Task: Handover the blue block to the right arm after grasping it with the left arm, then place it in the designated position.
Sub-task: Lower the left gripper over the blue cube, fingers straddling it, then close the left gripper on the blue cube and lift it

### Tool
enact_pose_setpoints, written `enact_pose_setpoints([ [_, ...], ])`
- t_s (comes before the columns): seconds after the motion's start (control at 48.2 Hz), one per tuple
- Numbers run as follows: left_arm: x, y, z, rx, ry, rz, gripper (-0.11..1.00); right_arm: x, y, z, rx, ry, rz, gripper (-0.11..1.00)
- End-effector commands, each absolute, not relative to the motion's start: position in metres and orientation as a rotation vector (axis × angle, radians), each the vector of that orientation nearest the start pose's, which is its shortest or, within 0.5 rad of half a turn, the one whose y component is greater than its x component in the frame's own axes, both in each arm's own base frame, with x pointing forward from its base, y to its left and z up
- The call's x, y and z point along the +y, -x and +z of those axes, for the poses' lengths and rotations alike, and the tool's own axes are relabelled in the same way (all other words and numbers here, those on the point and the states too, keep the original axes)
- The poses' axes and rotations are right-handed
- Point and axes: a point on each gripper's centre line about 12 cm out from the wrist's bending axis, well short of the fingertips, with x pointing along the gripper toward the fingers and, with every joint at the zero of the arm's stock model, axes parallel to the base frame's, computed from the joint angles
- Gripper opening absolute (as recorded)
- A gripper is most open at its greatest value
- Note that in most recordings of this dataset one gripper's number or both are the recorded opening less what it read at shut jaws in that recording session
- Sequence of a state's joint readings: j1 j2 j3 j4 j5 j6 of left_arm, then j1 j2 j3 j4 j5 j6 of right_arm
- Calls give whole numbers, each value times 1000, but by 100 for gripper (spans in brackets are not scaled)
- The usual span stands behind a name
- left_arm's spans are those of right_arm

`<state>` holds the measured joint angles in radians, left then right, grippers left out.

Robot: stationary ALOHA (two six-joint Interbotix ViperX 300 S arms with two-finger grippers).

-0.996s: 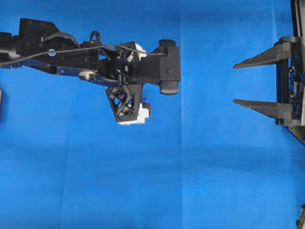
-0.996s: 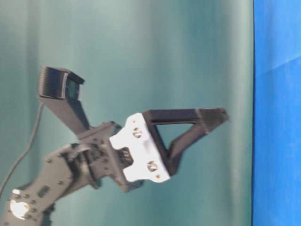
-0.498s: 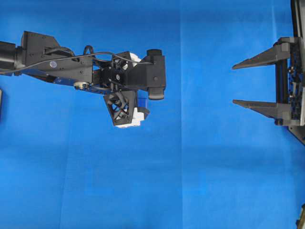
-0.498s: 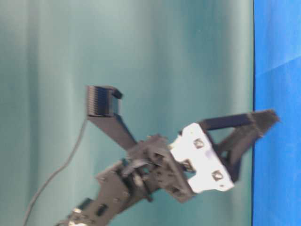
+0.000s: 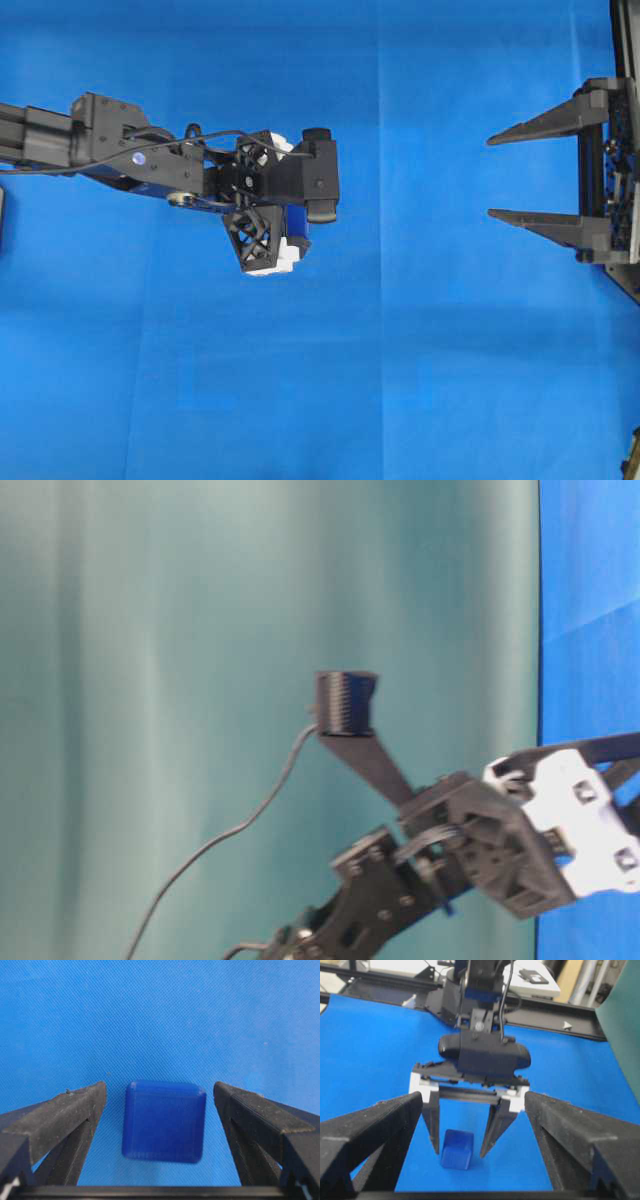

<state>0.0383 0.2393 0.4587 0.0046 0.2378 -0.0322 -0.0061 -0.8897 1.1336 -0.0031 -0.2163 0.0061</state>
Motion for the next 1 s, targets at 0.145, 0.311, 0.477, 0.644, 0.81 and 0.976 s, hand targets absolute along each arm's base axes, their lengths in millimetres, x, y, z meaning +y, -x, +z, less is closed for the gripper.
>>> enact_pose_setpoints([
  [0.145,17,-430,105,932,40,48,91,-1,-216,291,17,-8,-6,95],
  [0.311,18,-425,101,943,40,50,91,-1,-216,291,17,-6,-6,95],
  [0.477,19,-422,100,947,43,54,91,-1,-216,291,17,-8,-6,95],
  [0.644,19,-424,102,944,40,52,88,-1,-216,291,18,-8,-6,95],
  [0.81,20,-423,102,951,34,50,56,-1,-216,291,18,-8,-6,95],
  [0.976,22,-424,106,926,39,58,49,-1,-216,291,17,-8,-6,95],
])
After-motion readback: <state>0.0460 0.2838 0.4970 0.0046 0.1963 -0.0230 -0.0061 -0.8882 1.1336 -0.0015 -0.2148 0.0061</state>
